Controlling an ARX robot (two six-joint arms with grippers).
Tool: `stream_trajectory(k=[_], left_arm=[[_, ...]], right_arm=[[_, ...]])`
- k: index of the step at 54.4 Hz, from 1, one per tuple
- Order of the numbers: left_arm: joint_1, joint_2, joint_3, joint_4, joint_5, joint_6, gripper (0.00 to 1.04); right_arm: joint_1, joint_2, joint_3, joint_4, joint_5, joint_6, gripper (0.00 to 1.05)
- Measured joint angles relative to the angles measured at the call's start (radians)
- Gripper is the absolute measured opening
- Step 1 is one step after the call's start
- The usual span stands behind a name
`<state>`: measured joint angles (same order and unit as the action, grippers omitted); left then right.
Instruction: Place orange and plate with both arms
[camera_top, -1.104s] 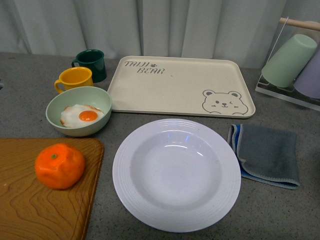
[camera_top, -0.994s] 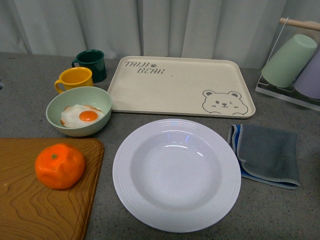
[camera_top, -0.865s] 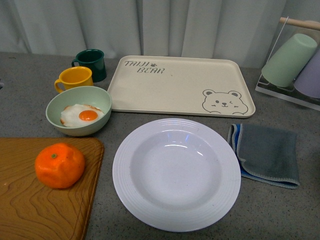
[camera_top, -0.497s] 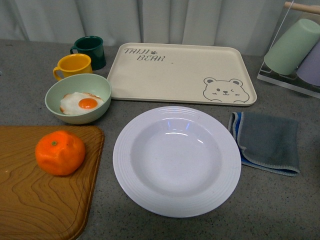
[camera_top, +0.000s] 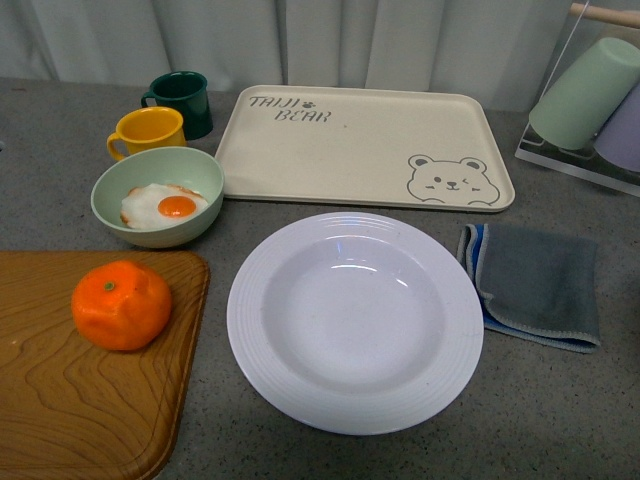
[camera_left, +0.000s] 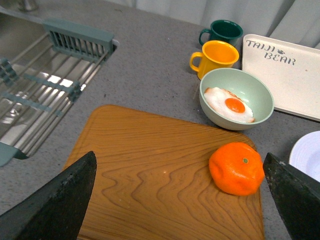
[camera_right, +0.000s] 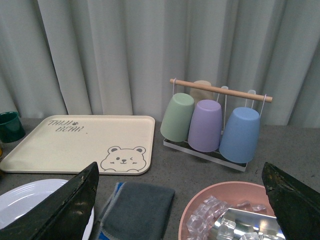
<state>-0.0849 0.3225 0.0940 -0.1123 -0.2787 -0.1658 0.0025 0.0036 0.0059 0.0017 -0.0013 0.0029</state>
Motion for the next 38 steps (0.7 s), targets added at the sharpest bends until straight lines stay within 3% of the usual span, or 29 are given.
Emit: stream_trajectory(k=[9, 15, 38], left_arm=[[0.013, 0.38, 0.077, 0.223, 0.174, -0.065, 0.98], [0.047, 0.649, 0.153, 0.34, 0.228, -0.064, 0.98], [0.077, 1.257, 0.413, 0.404, 0.304, -0.06, 0.98]], right_arm=[[0.0, 0.0, 0.0, 0.0, 0.0, 0.0, 0.95], [0.0, 0.0, 0.0, 0.0, 0.0, 0.0, 0.95], [0.0, 0.0, 0.0, 0.0, 0.0, 0.0, 0.95]])
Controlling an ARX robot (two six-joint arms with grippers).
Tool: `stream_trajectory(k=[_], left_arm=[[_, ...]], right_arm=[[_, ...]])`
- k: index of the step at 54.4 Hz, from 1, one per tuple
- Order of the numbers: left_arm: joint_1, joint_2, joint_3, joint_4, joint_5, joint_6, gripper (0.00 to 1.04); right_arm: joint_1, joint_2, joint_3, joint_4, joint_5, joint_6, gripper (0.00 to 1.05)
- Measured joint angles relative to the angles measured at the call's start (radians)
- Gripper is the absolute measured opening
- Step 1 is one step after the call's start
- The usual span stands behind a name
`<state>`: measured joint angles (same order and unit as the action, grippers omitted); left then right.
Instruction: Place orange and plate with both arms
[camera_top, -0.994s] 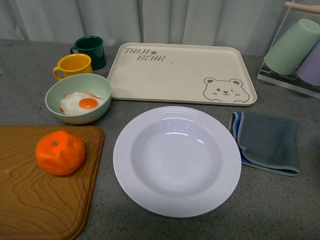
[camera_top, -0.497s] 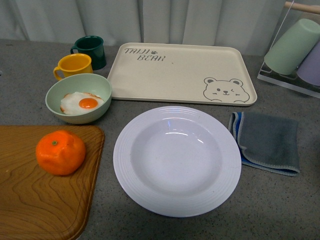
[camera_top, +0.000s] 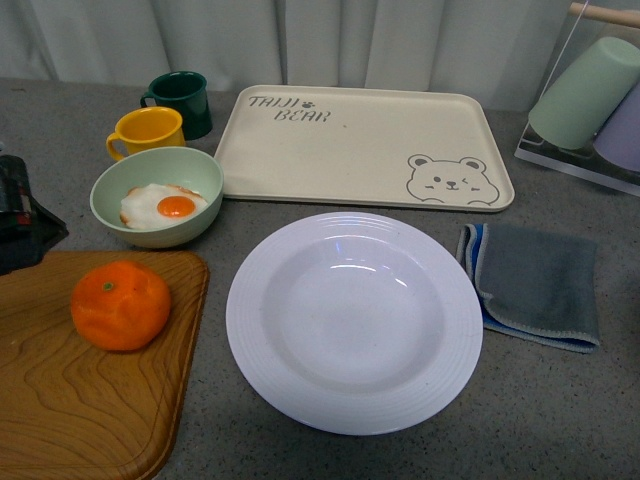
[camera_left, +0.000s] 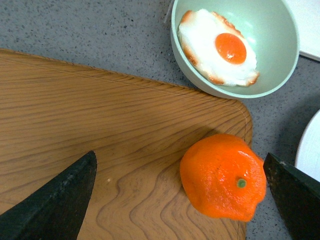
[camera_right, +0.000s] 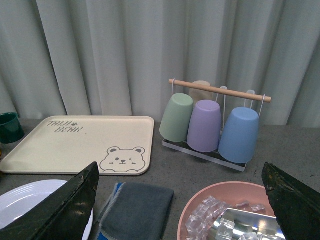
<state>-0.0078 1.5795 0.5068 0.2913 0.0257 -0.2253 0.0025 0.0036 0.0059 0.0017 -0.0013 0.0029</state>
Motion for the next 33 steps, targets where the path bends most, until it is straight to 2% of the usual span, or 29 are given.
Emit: stream_trajectory(k=[11, 18, 33], left_arm=[[-0.016, 0.061, 0.034, 0.01, 0.032, -0.03, 0.98], [-0.057, 0.076, 0.04, -0.008, 0.074, -0.05, 0.98], [-0.124, 0.137, 0.04, -0.013, 0.098, -0.049, 0.98]], right_arm=[[0.0, 0.0, 0.0, 0.0, 0.0, 0.0, 0.95], [0.0, 0.0, 0.0, 0.0, 0.0, 0.0, 0.95], [0.0, 0.0, 0.0, 0.0, 0.0, 0.0, 0.95]])
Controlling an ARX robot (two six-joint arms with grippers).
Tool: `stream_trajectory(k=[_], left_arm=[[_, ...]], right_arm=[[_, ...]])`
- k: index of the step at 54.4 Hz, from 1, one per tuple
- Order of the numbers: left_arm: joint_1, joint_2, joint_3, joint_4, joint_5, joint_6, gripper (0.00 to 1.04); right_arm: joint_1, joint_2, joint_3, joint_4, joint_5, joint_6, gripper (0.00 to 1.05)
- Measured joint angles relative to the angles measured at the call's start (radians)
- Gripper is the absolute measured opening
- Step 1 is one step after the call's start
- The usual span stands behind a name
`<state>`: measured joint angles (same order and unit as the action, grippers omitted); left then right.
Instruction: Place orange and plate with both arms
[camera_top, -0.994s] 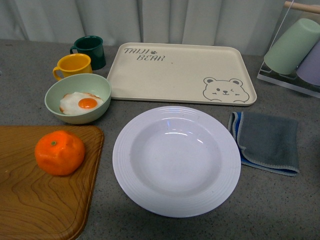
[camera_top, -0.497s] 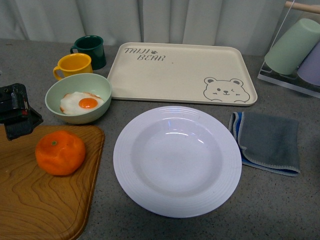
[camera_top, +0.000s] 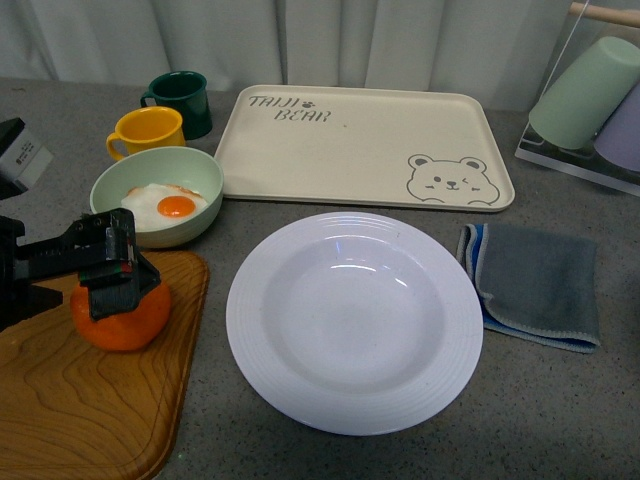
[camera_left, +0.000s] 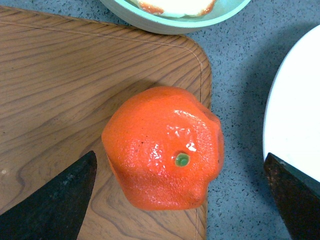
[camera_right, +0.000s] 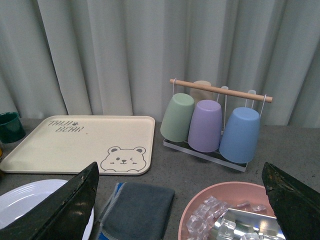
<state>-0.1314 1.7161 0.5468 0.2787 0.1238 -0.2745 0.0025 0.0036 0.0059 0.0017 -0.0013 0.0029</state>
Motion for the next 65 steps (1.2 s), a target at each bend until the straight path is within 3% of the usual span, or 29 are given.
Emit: stream_trajectory(k=[14, 24, 32, 65], left_arm=[[0.013, 0.106, 0.016, 0.029, -0.034, -0.004, 0.97], [0.018, 0.097, 0.021, 0.026, -0.034, -0.005, 0.71], [-0.013, 0.045, 0.023, 0.008, -0.026, -0.01, 0.57], [-0.328, 0.145, 0.27, -0.049, -0.058, -0.053, 0.52]], right_arm=[[0.0, 0.0, 0.0, 0.0, 0.0, 0.0, 0.95], [0.0, 0.0, 0.0, 0.0, 0.0, 0.0, 0.95], [0.0, 0.0, 0.0, 0.0, 0.0, 0.0, 0.95], [0.0, 0.0, 0.0, 0.0, 0.0, 0.0, 0.95]])
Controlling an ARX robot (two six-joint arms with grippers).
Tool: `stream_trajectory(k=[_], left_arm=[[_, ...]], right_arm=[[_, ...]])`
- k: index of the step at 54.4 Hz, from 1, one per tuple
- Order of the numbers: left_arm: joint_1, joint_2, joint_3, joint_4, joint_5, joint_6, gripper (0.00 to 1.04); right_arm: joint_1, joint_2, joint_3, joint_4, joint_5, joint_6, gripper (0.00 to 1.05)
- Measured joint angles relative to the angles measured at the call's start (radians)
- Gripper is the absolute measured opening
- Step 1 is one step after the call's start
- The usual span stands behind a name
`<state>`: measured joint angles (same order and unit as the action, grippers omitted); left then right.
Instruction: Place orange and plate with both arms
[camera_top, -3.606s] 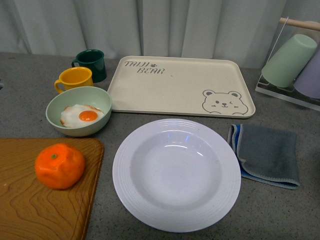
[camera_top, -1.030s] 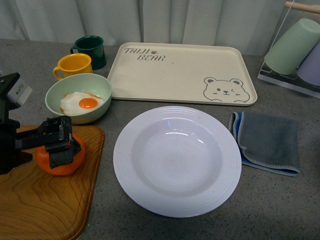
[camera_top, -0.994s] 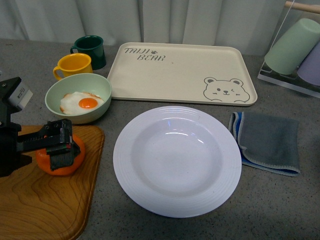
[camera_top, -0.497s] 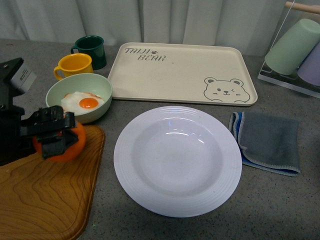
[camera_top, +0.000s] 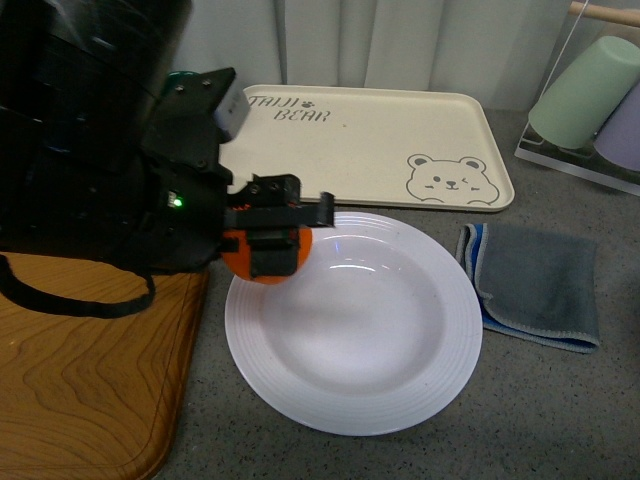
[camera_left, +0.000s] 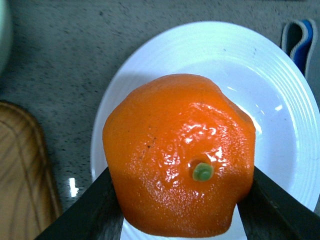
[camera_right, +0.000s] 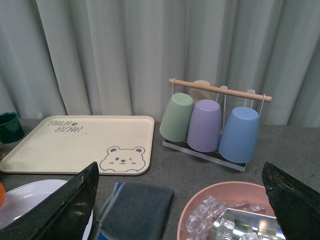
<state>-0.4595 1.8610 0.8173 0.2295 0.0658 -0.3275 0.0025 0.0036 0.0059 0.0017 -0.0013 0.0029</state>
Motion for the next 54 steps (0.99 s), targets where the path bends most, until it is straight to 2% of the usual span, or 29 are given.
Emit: stream_trajectory(k=[18, 24, 26, 36, 45, 54], left_arm=[[-0.096, 0.112, 0.068, -0.034, -0.008, -0.029, 0.52], [-0.121, 0.138, 0.069, -0.035, -0.056, -0.018, 0.52], [-0.127, 0.141, 0.069, -0.041, -0.065, -0.009, 0.62], [-0.133, 0.14, 0.069, -0.044, -0.071, -0.003, 0.99], [-0.121, 0.095, 0.055, -0.03, -0.082, -0.017, 0.98], [-0.082, -0.029, 0.014, 0.023, -0.153, -0.051, 0.98]], right_arm=[[0.0, 0.0, 0.0, 0.0, 0.0, 0.0, 0.95], [0.0, 0.0, 0.0, 0.0, 0.0, 0.0, 0.95], [0.0, 0.0, 0.0, 0.0, 0.0, 0.0, 0.95], [0.0, 0.0, 0.0, 0.0, 0.0, 0.0, 0.95], [0.0, 0.0, 0.0, 0.0, 0.0, 0.0, 0.95], [0.0, 0.0, 0.0, 0.0, 0.0, 0.0, 0.95]])
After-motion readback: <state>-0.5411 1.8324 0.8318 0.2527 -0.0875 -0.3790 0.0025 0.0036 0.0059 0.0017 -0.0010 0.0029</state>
